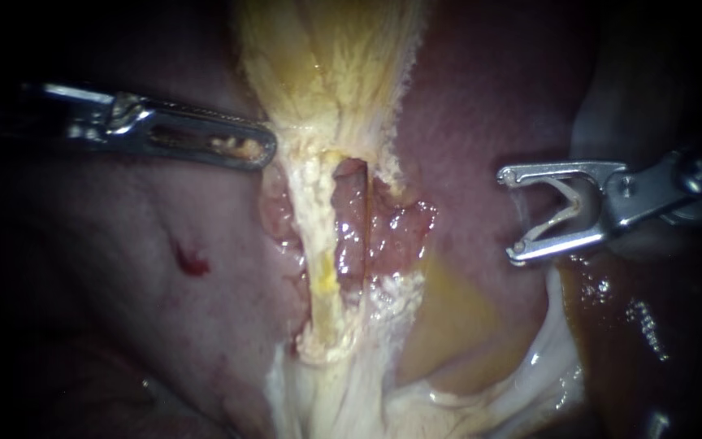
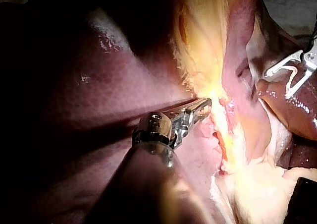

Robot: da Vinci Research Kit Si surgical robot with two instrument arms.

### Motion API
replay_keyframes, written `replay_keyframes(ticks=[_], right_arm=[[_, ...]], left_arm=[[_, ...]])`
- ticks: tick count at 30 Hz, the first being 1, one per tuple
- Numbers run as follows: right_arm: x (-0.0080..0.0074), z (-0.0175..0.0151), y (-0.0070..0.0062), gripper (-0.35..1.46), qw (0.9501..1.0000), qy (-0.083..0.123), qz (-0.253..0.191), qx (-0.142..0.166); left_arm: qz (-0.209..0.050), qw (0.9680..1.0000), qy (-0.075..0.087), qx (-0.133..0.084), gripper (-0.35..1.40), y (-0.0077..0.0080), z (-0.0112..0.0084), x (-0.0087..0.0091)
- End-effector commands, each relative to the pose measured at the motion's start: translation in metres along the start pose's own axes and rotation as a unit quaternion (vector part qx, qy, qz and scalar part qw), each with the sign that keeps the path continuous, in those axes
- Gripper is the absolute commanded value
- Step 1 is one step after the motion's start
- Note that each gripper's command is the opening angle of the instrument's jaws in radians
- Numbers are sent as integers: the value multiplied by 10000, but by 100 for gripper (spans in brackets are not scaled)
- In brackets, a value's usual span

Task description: Clipping first clip left tube

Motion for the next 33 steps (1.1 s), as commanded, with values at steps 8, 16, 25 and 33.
replay_keyframes(ticks=[8, 16, 25, 33], right_arm=[[1, 1, 0, 50, 10000, -1, 2, -4], [10, 27, -11, 50, 10000, 8, -9, 41], [14, 85, -28, 50, 9999, 19, -62, 141], [2, 136, -33, 50, 9997, -1, 182, 171]], left_arm=[[-6, 10000, -41, -32, -35, 2, -14, 0], [-8, 10000, -42, -34, -35, 1, -12, -1], [-12, 10000, -46, -43, -35, 0, -10, -2], [-15, 10000, -50, -51, -35, -1, -8, -2]])
